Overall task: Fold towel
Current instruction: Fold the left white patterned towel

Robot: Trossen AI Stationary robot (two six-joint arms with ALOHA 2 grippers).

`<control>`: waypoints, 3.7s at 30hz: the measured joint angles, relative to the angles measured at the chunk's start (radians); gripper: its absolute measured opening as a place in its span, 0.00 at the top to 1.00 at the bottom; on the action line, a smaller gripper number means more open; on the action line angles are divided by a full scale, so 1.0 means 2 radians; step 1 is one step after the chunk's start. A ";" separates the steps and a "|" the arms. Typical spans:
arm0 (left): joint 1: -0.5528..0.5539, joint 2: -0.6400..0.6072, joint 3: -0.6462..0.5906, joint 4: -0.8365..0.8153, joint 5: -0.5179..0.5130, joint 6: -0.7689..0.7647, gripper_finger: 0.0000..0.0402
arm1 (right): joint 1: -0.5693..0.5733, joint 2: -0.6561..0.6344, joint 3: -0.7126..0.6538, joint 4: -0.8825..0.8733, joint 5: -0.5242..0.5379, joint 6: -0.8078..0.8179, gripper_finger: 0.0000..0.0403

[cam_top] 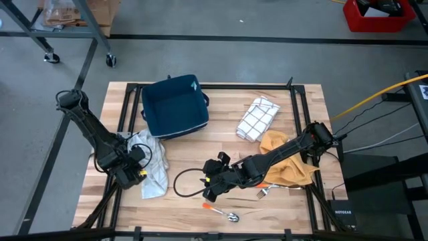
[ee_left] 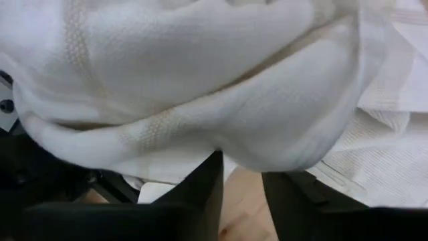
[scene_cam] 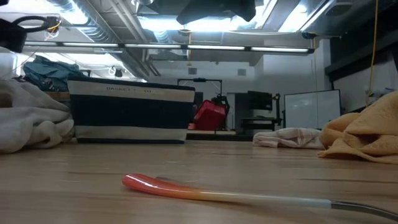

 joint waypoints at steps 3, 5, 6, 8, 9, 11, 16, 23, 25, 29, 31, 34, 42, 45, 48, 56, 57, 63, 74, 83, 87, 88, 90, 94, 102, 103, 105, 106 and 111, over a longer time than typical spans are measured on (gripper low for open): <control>0.002 0.004 0.000 0.001 0.000 -0.007 0.88 | 0.000 0.000 0.000 0.000 0.000 0.000 0.53; 0.002 0.004 0.000 0.005 0.000 -0.009 0.96 | 0.000 0.000 0.000 0.000 0.000 0.000 0.53; 0.002 0.004 0.000 0.009 0.000 -0.010 0.98 | 0.000 0.000 0.000 0.000 0.000 0.000 0.53; 0.002 0.004 0.000 0.020 0.000 -0.010 0.98 | 0.000 0.000 0.000 0.000 0.000 0.000 0.53; 0.002 0.004 0.000 0.030 0.001 -0.010 0.98 | 0.000 0.000 0.000 0.000 0.000 -0.001 0.53; 0.002 0.004 0.000 0.058 0.001 -0.009 0.99 | 0.000 0.000 0.000 0.000 0.000 -0.005 0.53; 0.002 0.004 0.000 0.150 0.000 0.019 1.00 | 0.000 0.000 0.000 -0.001 0.000 -0.017 0.53; 0.002 0.004 0.000 0.313 -0.008 0.044 1.00 | 0.000 0.000 0.000 -0.001 0.000 -0.030 0.53; 0.004 0.004 0.000 0.372 -0.009 0.060 1.00 | 0.000 0.000 0.000 -0.001 0.000 -0.030 0.53; 0.018 -0.003 0.000 0.483 -0.011 0.105 1.00 | 0.000 0.000 0.000 0.000 0.000 -0.031 0.53; 0.029 -0.008 0.000 0.527 -0.013 0.134 1.00 | 0.000 0.000 0.000 0.002 0.000 -0.039 0.53; 0.050 -0.021 0.000 0.577 -0.013 0.174 1.00 | 0.000 0.000 0.000 0.016 0.000 -0.055 0.53; 0.112 -0.083 0.001 0.675 -0.013 0.274 1.00 | 0.000 0.000 0.000 0.082 -0.001 -0.118 0.53; 0.136 -0.107 0.001 0.684 -0.014 0.302 1.00 | 0.000 0.000 0.000 0.116 0.005 -0.122 0.53; 0.154 -0.121 0.001 0.676 -0.014 0.318 1.00 | 0.000 0.000 0.000 0.156 0.021 -0.122 0.53; 0.176 -0.126 0.001 0.619 -0.013 0.323 1.00 | 0.001 0.000 0.000 0.205 0.007 -0.120 0.53; 0.176 -0.126 0.001 0.610 -0.013 0.322 1.00 | 0.001 0.000 0.000 0.208 -0.007 -0.119 0.53; 0.176 -0.126 0.001 0.581 -0.013 0.321 1.00 | 0.004 0.000 0.000 0.209 -0.091 -0.115 0.53; 0.176 -0.126 0.001 0.582 -0.013 0.321 1.00 | 0.010 0.000 0.000 0.210 -0.057 -0.088 0.53; 0.176 -0.126 0.001 0.583 -0.011 0.321 1.00 | 0.010 0.000 0.000 0.196 -0.051 -0.056 0.53; 0.176 -0.126 0.001 0.583 -0.007 0.321 1.00 | 0.015 0.000 0.000 0.155 -0.084 -0.005 0.53; 0.176 -0.126 0.001 0.583 -0.007 0.321 1.00 | 0.018 0.000 0.000 0.141 -0.080 0.005 0.53; 0.176 -0.126 0.001 0.583 -0.007 0.322 1.00 | 0.021 0.000 0.000 0.122 -0.061 0.016 0.53; 0.176 -0.126 0.001 0.583 -0.007 0.325 1.00 | 0.023 0.000 0.000 0.124 -0.016 0.017 0.53; 0.176 -0.126 0.001 0.583 -0.007 0.331 1.00 | 0.023 0.000 0.000 0.129 0.028 0.017 0.53; 0.176 -0.126 0.001 0.583 -0.007 0.331 1.00 | 0.023 0.000 0.000 0.132 0.031 0.017 0.53; 0.176 -0.126 0.001 0.583 -0.007 0.332 1.00 | 0.023 0.000 0.000 0.144 0.035 0.016 0.53; 0.176 -0.126 0.001 0.583 -0.007 0.332 1.00 | 0.023 0.000 0.000 0.152 0.035 0.013 0.53; 0.176 -0.126 0.001 0.583 -0.007 0.332 1.00 | 0.020 0.000 0.000 0.156 0.061 0.012 0.53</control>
